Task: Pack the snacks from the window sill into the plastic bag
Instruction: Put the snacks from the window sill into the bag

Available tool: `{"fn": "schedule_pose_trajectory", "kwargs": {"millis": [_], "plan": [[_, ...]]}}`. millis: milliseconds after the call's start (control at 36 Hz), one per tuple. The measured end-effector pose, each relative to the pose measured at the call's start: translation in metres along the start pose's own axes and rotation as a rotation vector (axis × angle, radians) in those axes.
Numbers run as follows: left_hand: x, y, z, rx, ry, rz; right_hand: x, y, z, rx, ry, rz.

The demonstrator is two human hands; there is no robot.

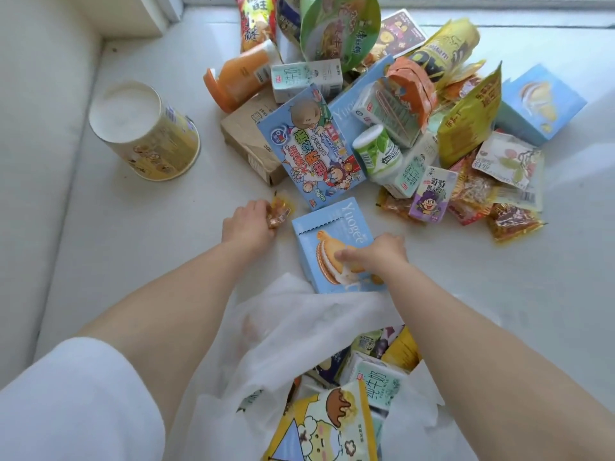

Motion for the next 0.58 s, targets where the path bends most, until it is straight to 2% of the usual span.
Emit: {"fn": "schedule_pose_trajectory", "kwargs": {"millis": [139, 194, 333, 444, 528, 583], "plan": [[-0.003, -0.001, 0.017, 0.048, -0.103, -0.043, -0.004, -0.003, 0.005, 0.073, 0.004, -0.269], [-0.005, -0.007, 0.022, 0.016, -0.120, -0.031, -0.012, -0.009, 0.011, 0.076, -0.051, -0.290], [-0.027, -0.032, 0.030, -0.043, -0.080, 0.115, -0.033, -0.040, 0.020, -0.035, -0.190, -0.235], [-0.056, -0.045, 0.025, -0.089, -0.089, 0.413, -0.045, -0.066, 0.023, -0.091, -0.247, -0.195], [-0.074, -0.044, 0.017, -0.016, -0.166, 0.858, -0.054, -0.078, 0.022, -0.140, -0.273, -0.158], [-0.082, -0.042, 0.013, 0.039, -0.219, 1.059, -0.058, -0.081, 0.021, -0.163, -0.278, -0.158]]}}
Point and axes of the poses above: each hand's wrist, its own z-axis away from the middle knuckle, its own y-axis out of the palm, x = y × z, the point moved 1 cm from there along -z, towards the middle knuckle
